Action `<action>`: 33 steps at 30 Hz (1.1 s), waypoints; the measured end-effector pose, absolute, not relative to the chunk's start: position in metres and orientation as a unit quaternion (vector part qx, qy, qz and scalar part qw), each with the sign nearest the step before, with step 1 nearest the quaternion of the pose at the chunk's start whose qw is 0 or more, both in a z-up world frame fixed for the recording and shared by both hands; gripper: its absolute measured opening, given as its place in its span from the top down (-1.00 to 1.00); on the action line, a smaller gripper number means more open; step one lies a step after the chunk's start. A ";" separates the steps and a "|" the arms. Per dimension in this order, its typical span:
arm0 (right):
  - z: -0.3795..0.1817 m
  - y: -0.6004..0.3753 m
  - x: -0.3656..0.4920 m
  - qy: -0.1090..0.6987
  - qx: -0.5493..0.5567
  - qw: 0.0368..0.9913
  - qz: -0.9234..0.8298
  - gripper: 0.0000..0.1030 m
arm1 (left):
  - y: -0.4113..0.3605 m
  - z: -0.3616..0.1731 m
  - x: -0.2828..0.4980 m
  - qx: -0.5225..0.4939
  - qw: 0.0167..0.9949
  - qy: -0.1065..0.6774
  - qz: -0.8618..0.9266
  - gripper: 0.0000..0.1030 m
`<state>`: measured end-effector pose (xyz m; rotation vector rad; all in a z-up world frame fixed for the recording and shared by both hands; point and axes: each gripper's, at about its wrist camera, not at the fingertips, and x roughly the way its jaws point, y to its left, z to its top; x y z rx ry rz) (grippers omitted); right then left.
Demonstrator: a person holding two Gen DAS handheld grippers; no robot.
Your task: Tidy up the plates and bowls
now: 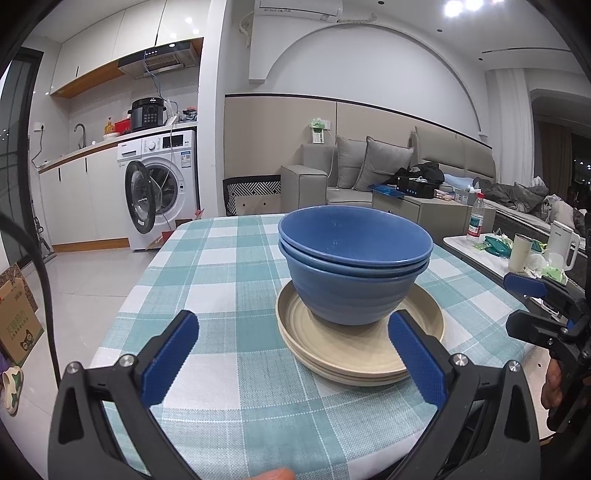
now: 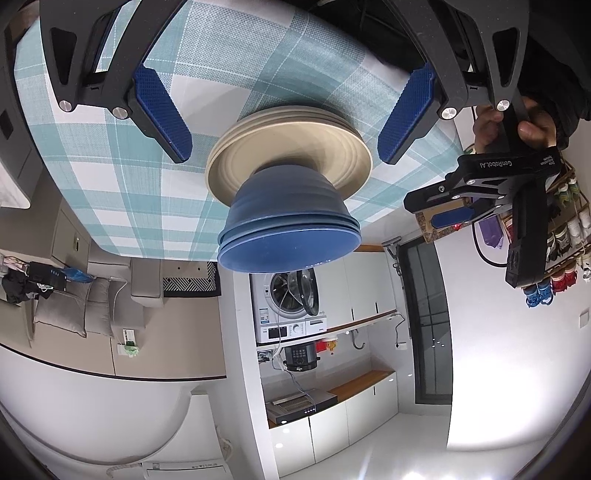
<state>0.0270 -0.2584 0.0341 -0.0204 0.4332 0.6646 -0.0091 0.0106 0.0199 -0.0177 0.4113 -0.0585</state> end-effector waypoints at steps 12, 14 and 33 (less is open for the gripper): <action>0.033 -0.258 0.026 0.212 -0.010 0.922 0.324 -0.99 | 0.010 0.019 -0.009 -0.009 0.978 0.205 -0.031 -1.00; 0.033 -0.258 0.026 0.212 -0.010 0.922 0.324 -0.99 | 0.010 0.018 -0.008 -0.009 0.978 0.205 -0.031 -1.00; 0.034 -0.258 0.025 0.212 -0.011 0.922 0.324 -0.99 | 0.010 0.017 -0.007 -0.007 0.978 0.208 -0.032 -1.00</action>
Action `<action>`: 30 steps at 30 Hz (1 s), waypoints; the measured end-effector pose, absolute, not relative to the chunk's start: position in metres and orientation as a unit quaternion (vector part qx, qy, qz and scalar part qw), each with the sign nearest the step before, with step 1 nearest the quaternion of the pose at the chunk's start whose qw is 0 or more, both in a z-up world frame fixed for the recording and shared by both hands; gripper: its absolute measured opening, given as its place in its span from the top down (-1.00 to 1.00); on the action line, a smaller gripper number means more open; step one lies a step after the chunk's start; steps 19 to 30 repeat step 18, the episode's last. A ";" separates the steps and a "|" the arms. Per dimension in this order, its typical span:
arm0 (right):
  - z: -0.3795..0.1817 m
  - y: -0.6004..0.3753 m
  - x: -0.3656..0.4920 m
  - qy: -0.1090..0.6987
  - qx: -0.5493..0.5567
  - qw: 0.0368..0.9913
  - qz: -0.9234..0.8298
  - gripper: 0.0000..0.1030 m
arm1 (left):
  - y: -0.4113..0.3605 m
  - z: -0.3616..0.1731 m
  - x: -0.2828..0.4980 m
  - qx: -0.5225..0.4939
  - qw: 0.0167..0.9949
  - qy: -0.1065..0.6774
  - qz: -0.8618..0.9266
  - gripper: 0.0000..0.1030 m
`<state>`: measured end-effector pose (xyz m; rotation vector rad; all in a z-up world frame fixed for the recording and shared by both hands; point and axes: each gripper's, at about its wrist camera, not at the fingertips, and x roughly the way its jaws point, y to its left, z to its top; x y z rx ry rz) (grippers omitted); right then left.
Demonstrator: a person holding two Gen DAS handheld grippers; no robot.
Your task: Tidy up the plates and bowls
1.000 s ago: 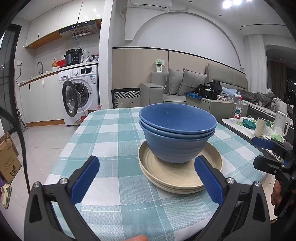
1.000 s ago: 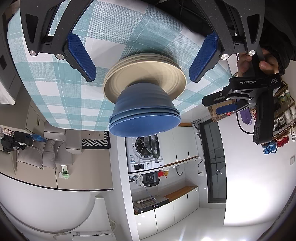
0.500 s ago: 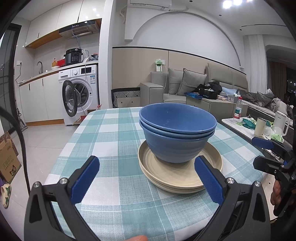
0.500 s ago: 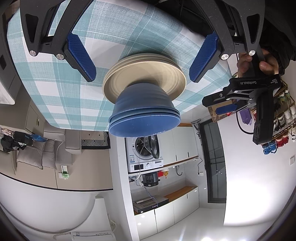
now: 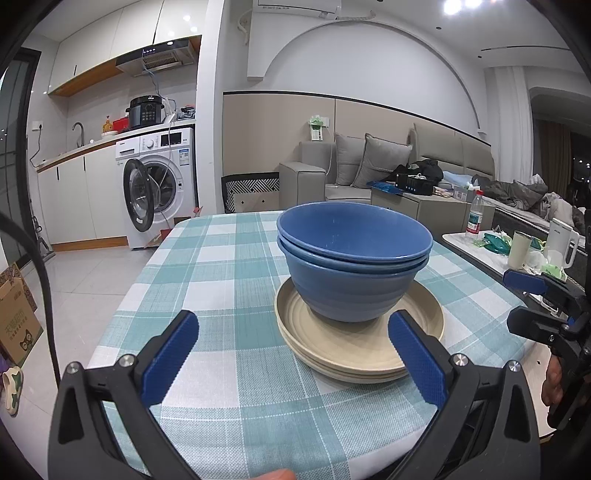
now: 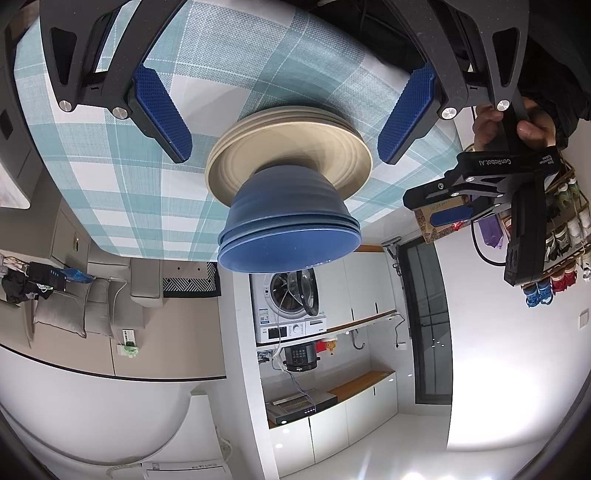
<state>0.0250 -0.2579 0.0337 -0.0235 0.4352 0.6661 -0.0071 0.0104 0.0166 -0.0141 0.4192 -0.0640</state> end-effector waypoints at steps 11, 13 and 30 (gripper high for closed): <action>0.034 -0.258 0.025 0.214 -0.011 0.921 0.325 -0.99 | 0.010 0.015 -0.009 -0.005 0.978 0.206 -0.035 -1.00; 0.034 -0.258 0.025 0.214 -0.011 0.921 0.326 -0.99 | 0.009 0.014 -0.010 -0.003 0.978 0.205 -0.037 -1.00; 0.035 -0.258 0.025 0.214 -0.011 0.921 0.325 -0.99 | 0.007 0.015 -0.010 0.000 0.978 0.207 -0.037 -1.00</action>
